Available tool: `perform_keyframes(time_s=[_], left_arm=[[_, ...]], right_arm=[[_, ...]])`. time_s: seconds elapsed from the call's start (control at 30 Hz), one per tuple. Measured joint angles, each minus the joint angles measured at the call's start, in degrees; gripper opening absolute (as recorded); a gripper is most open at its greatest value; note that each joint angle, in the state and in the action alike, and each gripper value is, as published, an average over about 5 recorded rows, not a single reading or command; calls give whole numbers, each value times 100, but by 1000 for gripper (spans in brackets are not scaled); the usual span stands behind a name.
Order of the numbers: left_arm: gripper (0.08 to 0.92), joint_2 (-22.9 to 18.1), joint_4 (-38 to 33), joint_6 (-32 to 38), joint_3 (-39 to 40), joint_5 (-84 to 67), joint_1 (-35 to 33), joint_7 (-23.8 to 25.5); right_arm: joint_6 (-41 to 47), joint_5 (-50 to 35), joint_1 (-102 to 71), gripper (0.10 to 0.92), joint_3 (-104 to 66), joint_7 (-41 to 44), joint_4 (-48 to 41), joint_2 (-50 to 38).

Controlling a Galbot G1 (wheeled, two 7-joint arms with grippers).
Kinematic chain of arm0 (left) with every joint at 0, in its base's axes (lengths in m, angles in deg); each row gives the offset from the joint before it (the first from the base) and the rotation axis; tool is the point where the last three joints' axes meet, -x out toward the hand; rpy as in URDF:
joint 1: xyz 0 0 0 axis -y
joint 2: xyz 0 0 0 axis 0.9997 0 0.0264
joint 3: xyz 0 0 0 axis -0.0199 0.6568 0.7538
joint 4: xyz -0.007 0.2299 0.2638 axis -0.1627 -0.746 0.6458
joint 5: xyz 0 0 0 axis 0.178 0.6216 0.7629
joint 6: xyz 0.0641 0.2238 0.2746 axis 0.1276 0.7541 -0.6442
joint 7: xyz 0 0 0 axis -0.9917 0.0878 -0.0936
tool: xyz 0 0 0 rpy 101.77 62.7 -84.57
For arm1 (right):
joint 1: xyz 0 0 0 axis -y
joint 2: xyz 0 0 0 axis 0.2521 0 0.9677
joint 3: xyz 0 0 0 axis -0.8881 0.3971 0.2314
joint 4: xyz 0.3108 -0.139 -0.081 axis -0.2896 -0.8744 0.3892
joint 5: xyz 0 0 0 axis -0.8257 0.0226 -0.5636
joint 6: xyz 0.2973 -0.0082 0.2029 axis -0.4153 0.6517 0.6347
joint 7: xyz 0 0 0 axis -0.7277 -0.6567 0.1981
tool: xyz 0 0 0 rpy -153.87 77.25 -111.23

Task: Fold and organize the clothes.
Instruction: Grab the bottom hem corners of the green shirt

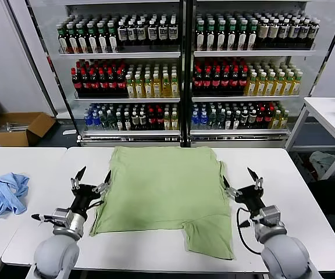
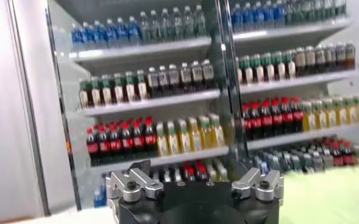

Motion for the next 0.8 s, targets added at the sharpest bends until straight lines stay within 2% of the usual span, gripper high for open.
perform_keyframes(time_s=[0.4,0.8], left_arm=[[823,106,-559,-903,-78,-171,-973,-462],[823,141,-559,-1306,-136,-284,-1226,-716]], right_arm=[[48,-248,-931,823,59,-207,169,-133],[8,-322,-1247,823,253,-461,114,-64]])
